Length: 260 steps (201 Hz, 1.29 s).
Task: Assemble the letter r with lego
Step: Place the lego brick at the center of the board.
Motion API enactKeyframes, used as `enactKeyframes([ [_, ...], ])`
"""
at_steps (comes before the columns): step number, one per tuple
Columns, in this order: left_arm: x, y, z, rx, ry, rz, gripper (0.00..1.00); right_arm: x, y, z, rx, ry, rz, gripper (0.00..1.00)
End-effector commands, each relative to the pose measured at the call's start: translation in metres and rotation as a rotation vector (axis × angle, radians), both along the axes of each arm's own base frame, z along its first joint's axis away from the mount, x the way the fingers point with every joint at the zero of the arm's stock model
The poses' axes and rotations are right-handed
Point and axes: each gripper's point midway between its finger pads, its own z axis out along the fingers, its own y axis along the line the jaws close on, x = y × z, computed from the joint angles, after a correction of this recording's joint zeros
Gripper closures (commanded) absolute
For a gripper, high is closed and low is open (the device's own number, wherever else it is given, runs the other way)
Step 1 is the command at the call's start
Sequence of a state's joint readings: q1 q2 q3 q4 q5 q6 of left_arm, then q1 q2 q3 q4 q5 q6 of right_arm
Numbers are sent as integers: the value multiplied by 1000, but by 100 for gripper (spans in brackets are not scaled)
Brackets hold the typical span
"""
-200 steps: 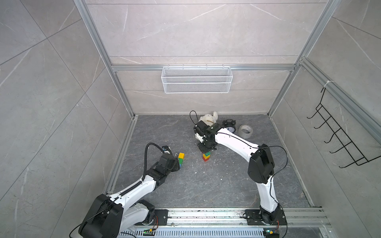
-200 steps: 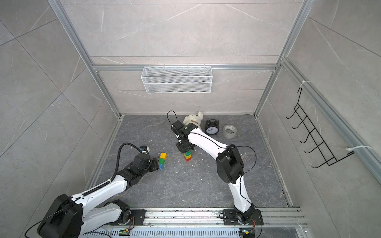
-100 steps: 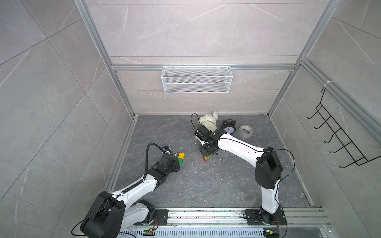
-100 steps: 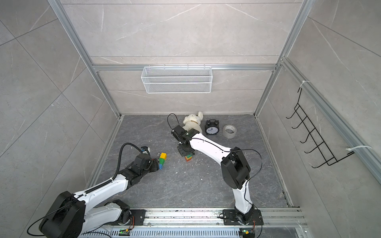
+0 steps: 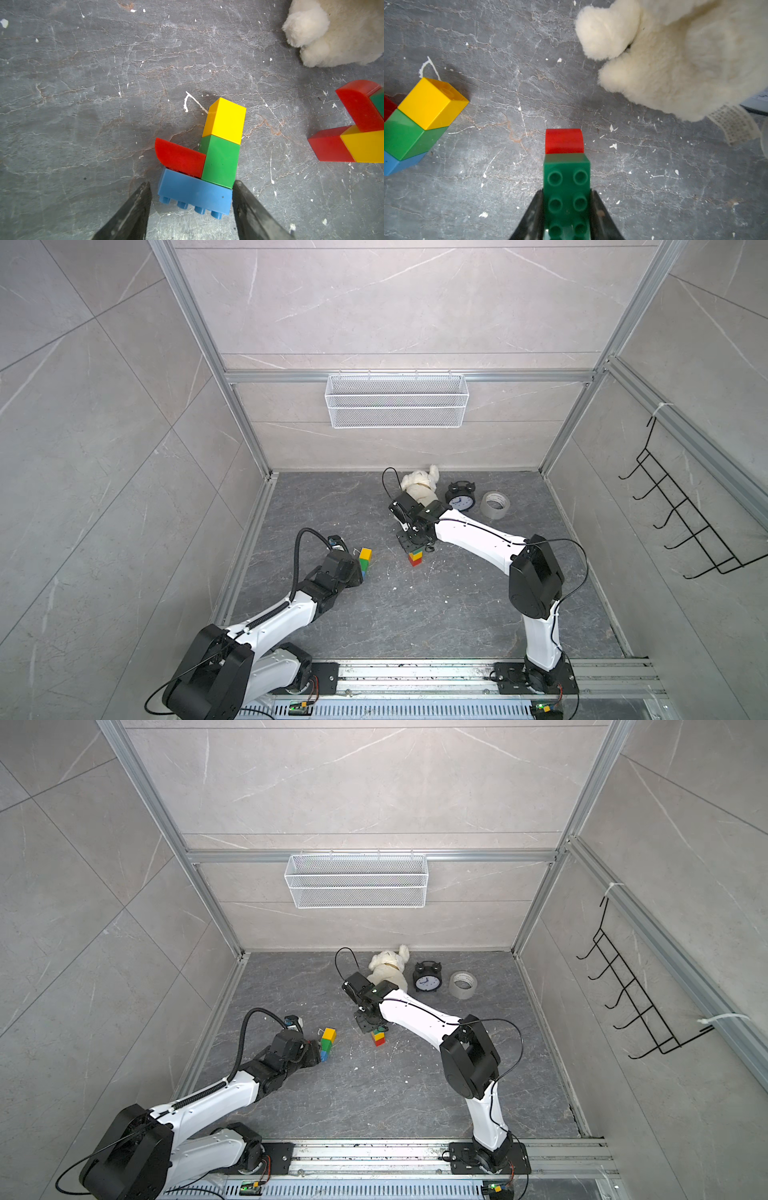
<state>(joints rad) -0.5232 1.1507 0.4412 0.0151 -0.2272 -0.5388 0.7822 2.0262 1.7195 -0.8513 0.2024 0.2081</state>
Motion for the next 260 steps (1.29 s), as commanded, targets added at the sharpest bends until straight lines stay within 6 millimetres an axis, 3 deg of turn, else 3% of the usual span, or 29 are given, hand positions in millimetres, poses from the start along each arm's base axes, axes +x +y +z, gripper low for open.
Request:
enactKeyframes([
  [1, 3, 0, 8, -6, -32, 5, 35, -48, -24, -70, -150, 250, 23, 77],
  [34, 3, -1, 9, -11, -34, 5, 35, -48, -25, -64, -139, 232, 18, 77],
  [64, 6, -12, 19, -52, -76, -44, 34, -40, -10, -46, -55, 210, 36, 77],
  [95, 12, -35, 59, -102, -256, -165, 28, -30, 8, -10, 70, 175, 66, 77],
  [133, 3, -74, 115, -30, -604, -380, 20, -28, 13, 39, 198, 138, 104, 76],
  [179, -12, -120, 116, -11, -737, -648, 19, -31, 4, 71, 283, 102, 104, 76],
  [221, -31, -140, 107, -30, -781, -805, 18, -31, -7, 90, 367, 84, 106, 75],
  [260, -38, -150, 123, -78, -867, -853, 17, -42, 3, 98, 436, 97, 186, 74],
])
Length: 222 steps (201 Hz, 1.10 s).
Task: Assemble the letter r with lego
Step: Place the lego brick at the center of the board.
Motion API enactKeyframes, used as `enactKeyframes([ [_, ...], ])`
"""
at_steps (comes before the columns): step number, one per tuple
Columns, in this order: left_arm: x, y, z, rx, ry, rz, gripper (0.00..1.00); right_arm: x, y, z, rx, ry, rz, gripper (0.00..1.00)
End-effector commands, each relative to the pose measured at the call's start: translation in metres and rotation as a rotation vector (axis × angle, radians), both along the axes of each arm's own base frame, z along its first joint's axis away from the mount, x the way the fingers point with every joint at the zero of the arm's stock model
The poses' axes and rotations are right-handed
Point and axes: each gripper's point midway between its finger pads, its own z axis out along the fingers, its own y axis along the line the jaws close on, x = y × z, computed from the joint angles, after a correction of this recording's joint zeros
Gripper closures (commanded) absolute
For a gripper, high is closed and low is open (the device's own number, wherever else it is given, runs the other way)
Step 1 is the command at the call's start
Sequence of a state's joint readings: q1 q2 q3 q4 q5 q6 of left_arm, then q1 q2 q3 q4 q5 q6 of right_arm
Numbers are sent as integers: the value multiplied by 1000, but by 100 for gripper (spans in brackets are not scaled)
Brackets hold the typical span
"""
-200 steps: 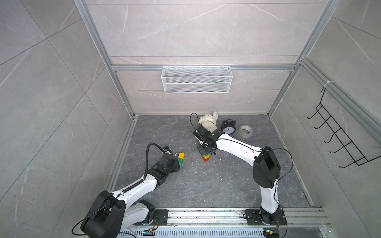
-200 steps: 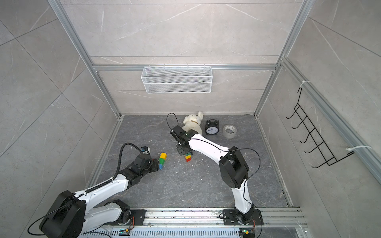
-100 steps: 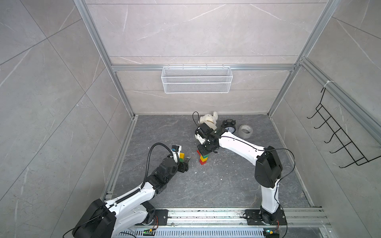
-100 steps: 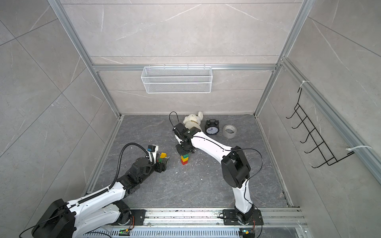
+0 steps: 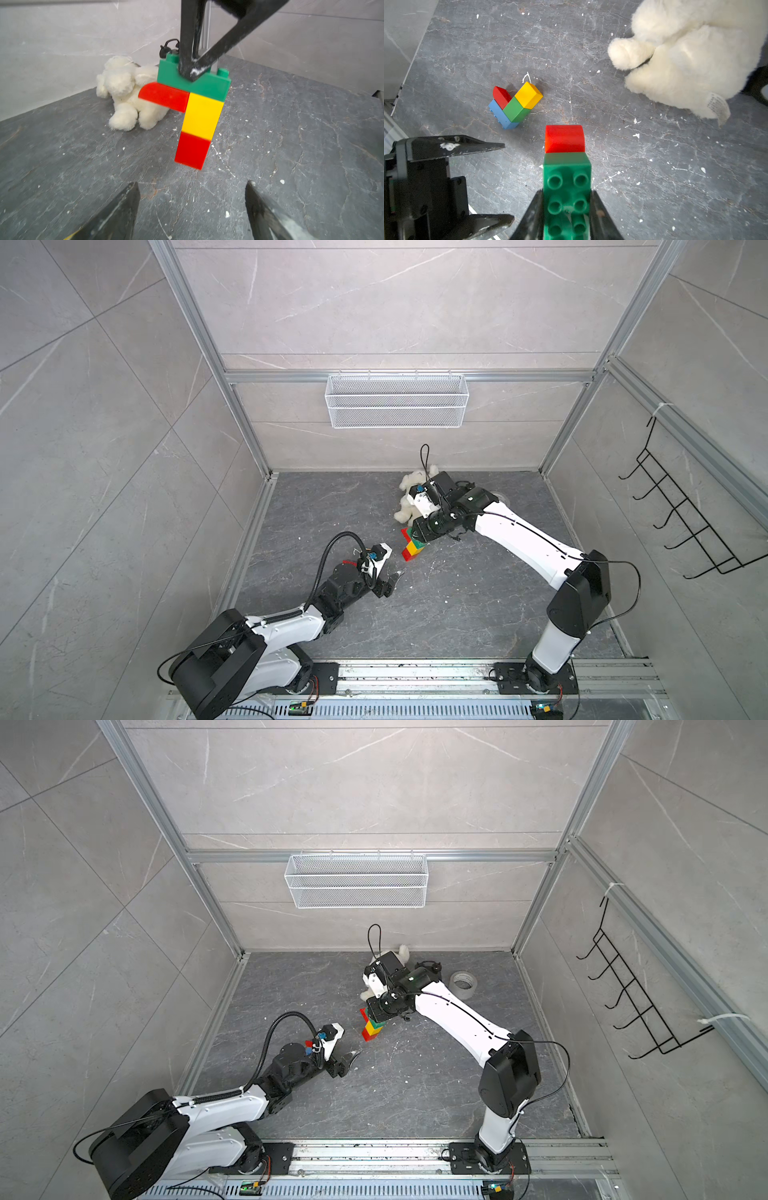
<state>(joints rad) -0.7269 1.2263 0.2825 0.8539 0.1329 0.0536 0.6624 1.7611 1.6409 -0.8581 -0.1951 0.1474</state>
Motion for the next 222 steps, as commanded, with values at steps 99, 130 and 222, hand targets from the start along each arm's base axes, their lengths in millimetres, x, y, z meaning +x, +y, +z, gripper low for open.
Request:
enactKeyframes([
  [99, 20, -24, 22, -123, -141, -25, 27, -26, 20, 15, 128, 28, 155, 73],
  [130, 24, -29, 23, -128, -133, -29, 33, -29, 21, 8, 121, 54, 165, 72],
  [222, 25, -28, 22, -130, -127, -23, 57, -33, 24, -11, 98, 111, 188, 70],
])
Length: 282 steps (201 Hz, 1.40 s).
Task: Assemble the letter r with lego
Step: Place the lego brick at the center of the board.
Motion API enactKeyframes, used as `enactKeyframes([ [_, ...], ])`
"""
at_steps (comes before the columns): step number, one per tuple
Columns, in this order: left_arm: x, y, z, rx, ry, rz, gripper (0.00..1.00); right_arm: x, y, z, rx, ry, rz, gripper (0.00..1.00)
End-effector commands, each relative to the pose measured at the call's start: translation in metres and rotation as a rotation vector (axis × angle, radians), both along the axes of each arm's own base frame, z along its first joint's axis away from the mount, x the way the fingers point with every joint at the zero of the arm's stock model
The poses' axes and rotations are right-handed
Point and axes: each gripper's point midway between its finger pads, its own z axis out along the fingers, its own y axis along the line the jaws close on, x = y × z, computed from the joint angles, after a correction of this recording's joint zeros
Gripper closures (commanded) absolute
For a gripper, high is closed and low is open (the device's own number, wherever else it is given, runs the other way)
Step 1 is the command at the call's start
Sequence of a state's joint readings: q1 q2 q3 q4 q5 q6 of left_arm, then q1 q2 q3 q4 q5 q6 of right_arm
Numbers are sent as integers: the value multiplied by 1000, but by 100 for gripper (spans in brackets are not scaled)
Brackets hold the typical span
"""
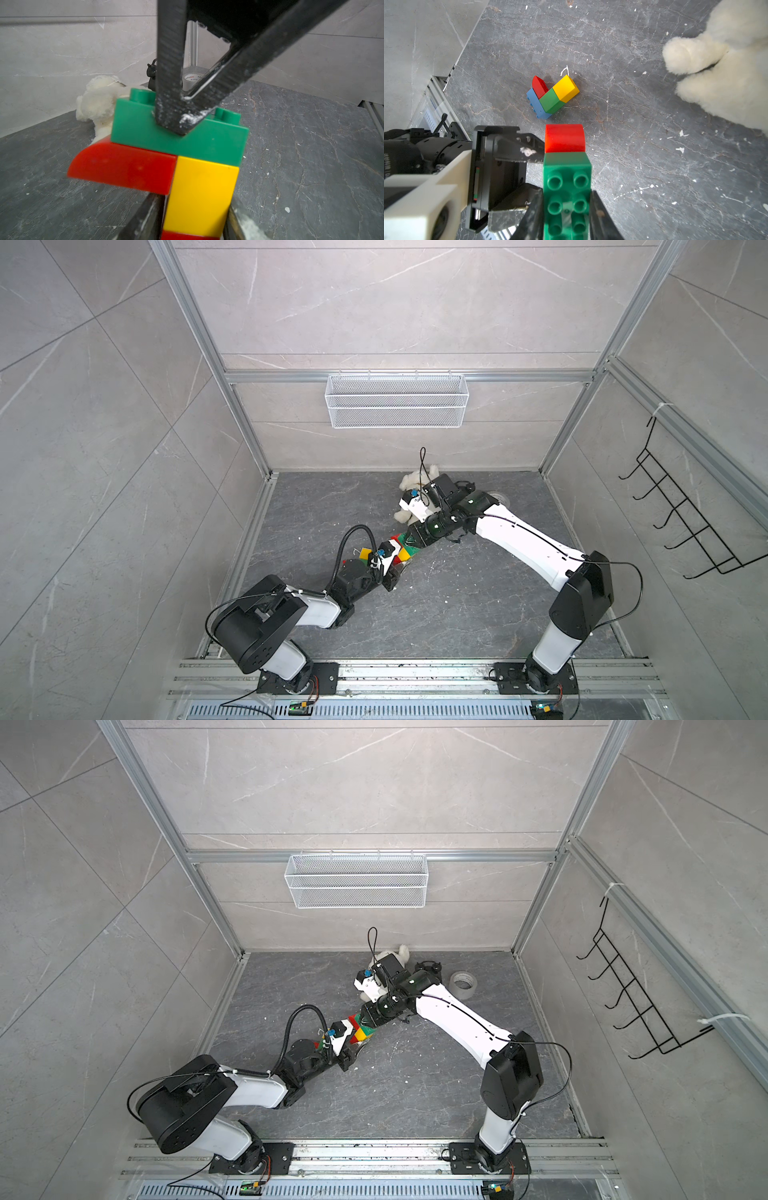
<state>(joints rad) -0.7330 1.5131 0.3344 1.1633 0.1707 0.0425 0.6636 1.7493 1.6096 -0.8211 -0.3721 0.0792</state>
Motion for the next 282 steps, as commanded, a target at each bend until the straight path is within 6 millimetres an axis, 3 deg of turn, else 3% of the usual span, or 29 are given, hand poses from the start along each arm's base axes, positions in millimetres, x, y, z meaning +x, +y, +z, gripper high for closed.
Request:
enactKeyframes([
  [1, 7, 0, 30, -72, -82, 19, 57, -13, 2, -16, -23, 62, 46, 70],
  [15, 7, -1, 30, -73, -84, 19, 57, -14, 2, -20, -28, 71, 51, 67],
  [39, 6, -1, 28, -62, -77, 13, 58, -14, 1, -22, -19, 53, 47, 52],
  [81, 4, -1, 12, 8, 5, 8, 58, -5, -2, 9, 34, -64, 9, 38],
  [110, 4, 2, 1, 73, 84, 22, 59, 0, -17, 23, 24, -146, -35, 37],
  [151, 4, 3, -14, 114, 177, 33, 63, 8, -44, 5, -9, -150, -126, 36],
  [282, 13, -27, -95, 226, 365, 70, 63, 11, -60, -19, -46, -133, -183, 36],
])
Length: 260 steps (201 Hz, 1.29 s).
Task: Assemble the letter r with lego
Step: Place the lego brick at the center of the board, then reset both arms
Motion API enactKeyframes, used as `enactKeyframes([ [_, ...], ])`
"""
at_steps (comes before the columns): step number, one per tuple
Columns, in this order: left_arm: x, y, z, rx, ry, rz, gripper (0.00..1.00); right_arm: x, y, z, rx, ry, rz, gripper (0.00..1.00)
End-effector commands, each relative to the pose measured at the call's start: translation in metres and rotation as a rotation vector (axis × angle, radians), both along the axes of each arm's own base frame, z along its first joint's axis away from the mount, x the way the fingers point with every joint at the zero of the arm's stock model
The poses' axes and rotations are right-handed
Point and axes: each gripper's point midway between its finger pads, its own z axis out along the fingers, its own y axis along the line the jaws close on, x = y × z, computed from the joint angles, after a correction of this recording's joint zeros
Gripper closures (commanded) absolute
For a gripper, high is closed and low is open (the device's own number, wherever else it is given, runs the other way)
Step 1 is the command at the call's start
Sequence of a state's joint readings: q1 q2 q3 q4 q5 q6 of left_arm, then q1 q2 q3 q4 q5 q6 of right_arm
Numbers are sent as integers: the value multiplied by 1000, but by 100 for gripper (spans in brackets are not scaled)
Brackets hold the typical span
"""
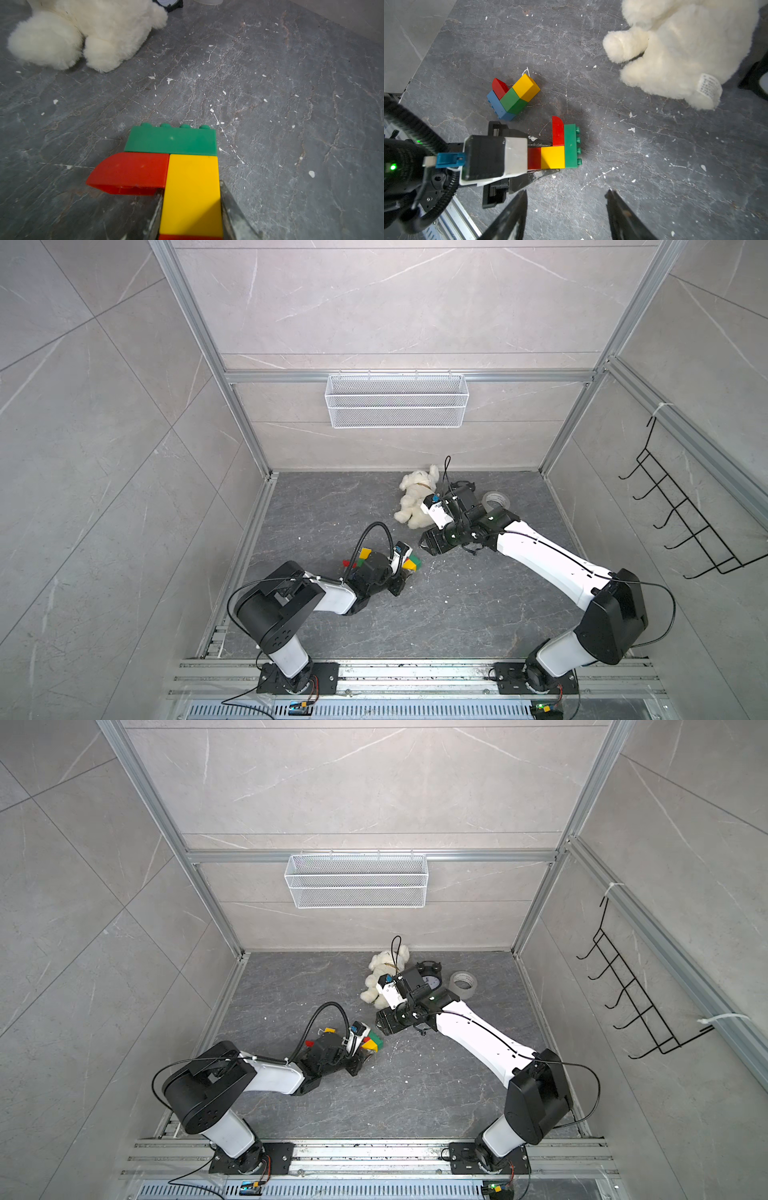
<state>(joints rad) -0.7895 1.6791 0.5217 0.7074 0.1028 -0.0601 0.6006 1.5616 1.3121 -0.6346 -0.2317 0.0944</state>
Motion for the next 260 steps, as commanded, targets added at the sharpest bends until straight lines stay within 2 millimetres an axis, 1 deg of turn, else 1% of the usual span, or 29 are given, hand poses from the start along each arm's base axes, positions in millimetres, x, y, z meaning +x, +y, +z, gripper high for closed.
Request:
enactKeyframes([
  [1, 11, -9, 3, -26, -17, 32, 63, 2, -5, 1, 1, -11, -32, 36],
  [10, 11, -10, -3, -18, -6, 39, 63, 3, -5, 1, 0, -13, -35, 36],
  [25, 12, -11, -11, -10, 13, 47, 58, 3, -6, 2, -2, -19, -39, 36],
  [30, 11, -11, -12, -9, 19, 49, 55, 3, -7, 2, -3, -22, -40, 36],
  [38, 11, -11, -15, -9, 28, 54, 47, 2, -8, 2, -5, -22, -41, 36],
  [43, 10, -11, -15, -10, 33, 58, 41, 2, -8, 3, -7, -26, -42, 36],
  [48, 10, -11, -15, -13, 36, 63, 31, 3, -9, 4, -8, -30, -47, 36],
  [50, 10, -10, -15, -13, 37, 67, 24, 3, -10, 4, -9, -30, -48, 36],
  [53, 10, -10, -14, -13, 35, 72, 6, 2, -10, 4, -12, -32, -48, 36],
  [56, 9, -9, -13, -16, 37, 76, 1, 2, -11, 4, -13, -33, -49, 36],
  [70, 6, -5, -3, -37, 39, 95, 0, 4, -15, 6, -29, -46, -56, 36],
  [78, 4, -1, 7, -47, 36, 106, 0, 5, -19, 8, -41, -63, -72, 36],
  [90, 0, 9, 30, -57, 27, 129, 0, 9, -28, 13, -39, -96, -105, 36],
  [100, 0, 21, 56, -48, -8, 169, 0, 12, -37, 19, -18, -126, -150, 36],
  [111, 7, 45, 81, 12, -66, 249, 0, 18, -49, 26, 29, -164, -209, 36],
  [123, 22, 82, 107, 78, -146, 394, 0, 24, -65, 30, 56, -214, -286, 35],
  [141, 48, 156, 136, 122, -253, 689, 0, 33, -92, 34, 48, -307, -409, 34],
  [150, 55, 193, 141, 115, -274, 817, 0, 37, -106, 35, 35, -362, -469, 34],
  [160, 61, 228, 140, 102, -279, 914, 0, 41, -123, 37, 18, -439, -546, 34],
  [172, 67, 261, 134, 119, -316, 996, 0, 43, -144, 34, -25, -532, -618, 34],
  [179, 68, 277, 128, 145, -337, 1031, 0, 44, -156, 33, -64, -586, -652, 34],
  [188, 71, 289, 118, 159, -371, 1043, 0, 45, -172, 24, -133, -630, -700, 33],
  [203, 80, 304, 98, 184, -357, 1050, 0, 46, -195, 7, -250, -653, -768, 32],
  [224, 92, 303, 69, 262, -314, 993, 0, 47, -209, -17, -335, -638, -800, 32],
  [240, 99, 304, 70, 247, -384, 990, 0, 48, -218, -20, -359, -700, -817, 32],
  [252, 102, 313, 63, 244, -361, 1022, 0, 51, -230, -18, -351, -771, -851, 31],
  [258, 105, 317, 60, 231, -353, 1027, 0, 52, -233, -19, -336, -797, -861, 28],
  [259, 105, 317, 61, 228, -356, 1028, 0, 52, -234, -19, -332, -802, -863, 26],
  [260, 106, 317, 61, 228, -357, 1030, 0, 52, -235, -20, -330, -805, -863, 20],
])
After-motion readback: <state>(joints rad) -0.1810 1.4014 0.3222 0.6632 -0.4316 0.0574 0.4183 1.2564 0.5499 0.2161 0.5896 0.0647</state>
